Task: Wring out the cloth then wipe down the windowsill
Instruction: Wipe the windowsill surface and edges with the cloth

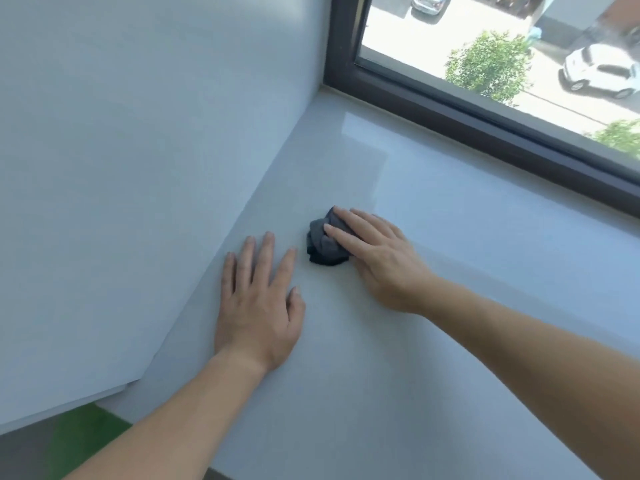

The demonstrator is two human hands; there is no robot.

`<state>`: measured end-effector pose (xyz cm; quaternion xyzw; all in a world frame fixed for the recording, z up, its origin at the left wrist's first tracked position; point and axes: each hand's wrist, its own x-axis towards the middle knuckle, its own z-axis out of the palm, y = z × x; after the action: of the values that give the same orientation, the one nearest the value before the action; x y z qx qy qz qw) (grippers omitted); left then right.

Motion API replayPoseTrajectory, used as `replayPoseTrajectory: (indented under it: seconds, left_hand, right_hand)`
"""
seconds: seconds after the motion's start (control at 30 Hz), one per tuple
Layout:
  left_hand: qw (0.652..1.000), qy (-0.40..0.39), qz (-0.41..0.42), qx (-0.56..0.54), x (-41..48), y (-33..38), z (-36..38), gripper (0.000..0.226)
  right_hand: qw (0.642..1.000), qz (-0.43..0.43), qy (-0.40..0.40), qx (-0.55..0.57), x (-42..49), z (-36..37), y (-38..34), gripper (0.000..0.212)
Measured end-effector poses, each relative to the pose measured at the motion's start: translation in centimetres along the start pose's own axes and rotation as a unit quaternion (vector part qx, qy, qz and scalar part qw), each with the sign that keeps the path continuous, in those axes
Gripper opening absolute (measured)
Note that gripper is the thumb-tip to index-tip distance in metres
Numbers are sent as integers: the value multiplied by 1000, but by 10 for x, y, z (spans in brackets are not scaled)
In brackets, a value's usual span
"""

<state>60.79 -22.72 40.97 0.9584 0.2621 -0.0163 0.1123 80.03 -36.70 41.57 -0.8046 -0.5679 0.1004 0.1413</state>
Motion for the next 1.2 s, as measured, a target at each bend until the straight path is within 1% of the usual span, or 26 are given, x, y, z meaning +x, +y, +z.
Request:
replayPoseTrajectory:
  seconds: [0.03, 0.07, 0.1, 0.17, 0.2, 0.27, 0.3, 0.37, 0.4, 0.47, 0.5, 0.57, 0.67, 0.7, 0.77, 0.83, 0.9, 0.97, 1.0, 1.03, 1.07, 1.17, 1.2]
  left_hand:
    - [1000, 0, -1, 4, 0, 0, 0, 61]
    - [1000, 3, -1, 8, 1, 0, 0, 61]
    - [1000, 5, -1, 11, 1, 0, 1, 61]
    - [1000, 8, -1, 16, 1, 0, 2, 62]
    - [1000, 10, -1, 16, 2, 0, 3, 62]
    - [1000, 12, -2, 17, 3, -1, 3, 62]
    - [1000, 10, -3, 18, 2, -1, 3, 62]
    - [1000, 10, -4, 17, 2, 0, 1, 62]
    - [1000, 9, -5, 15, 1, 0, 1, 62]
    - [1000, 6, -7, 9, 1, 1, 0, 62]
    - [1000, 8, -7, 9, 1, 1, 0, 62]
    - [1000, 13, -6, 13, 1, 1, 0, 62]
    - [1000, 19, -5, 13, 2, 0, 2, 62]
    - [1000, 21, -3, 13, 2, 0, 2, 62]
    - [1000, 24, -4, 8, 2, -1, 3, 62]
    - [1000, 20, -6, 5, 2, -1, 2, 62]
    - [1000, 20, -7, 5, 1, 0, 1, 62]
    - [1000, 22, -11, 2, 1, 1, 0, 61]
    - [1000, 24, -11, 1, 1, 1, 0, 62]
    - [1000, 28, -8, -2, 1, 2, 0, 62]
    - [999, 33, -6, -5, 2, 2, 0, 62]
    - [999, 51, -6, -14, 2, 2, 1, 63]
    - [998, 58, -9, -18, 2, 2, 2, 64]
  right_hand:
    - [1000, 11, 3, -13, 3, -7, 18, 58]
    - [998, 60, 18, -24, 10, -13, 40, 58]
    - [991, 122, 44, -31, 21, -22, 63, 59]
    - [965, 246, 80, -30, 40, -39, 98, 59]
    - [950, 296, 94, -27, 47, -43, 103, 59]
    - [930, 350, 106, -29, 50, -35, 85, 60]
    - [933, 342, 106, -29, 44, -30, 68, 61]
    - [958, 265, 108, -36, 20, -14, 36, 60]
    - [969, 228, 89, -30, 7, -10, 27, 60]
    - [982, 181, 57, -22, -4, -16, 36, 59]
    - [981, 181, 55, -30, 1, -23, 51, 59]
    - [968, 232, 84, -50, 20, -33, 85, 59]
    - [930, 354, 101, -24, 51, -46, 118, 60]
    - [922, 371, 106, -22, 56, -44, 117, 60]
    - [925, 362, 113, -17, 52, -40, 100, 58]
    - [949, 301, 93, -10, 26, -31, 70, 57]
    - [981, 185, 45, -24, -19, -14, 29, 59]
    - [997, 73, -3, -31, -57, -5, 8, 62]
    - [999, 42, -19, -25, -60, -8, 16, 61]
    - [998, 46, -21, -26, -52, -12, 28, 59]
    - [996, 81, -10, -32, -37, -17, 40, 57]
    - [968, 246, 41, -7, 14, -27, 59, 58]
    - [962, 268, 52, -1, 21, -23, 52, 58]
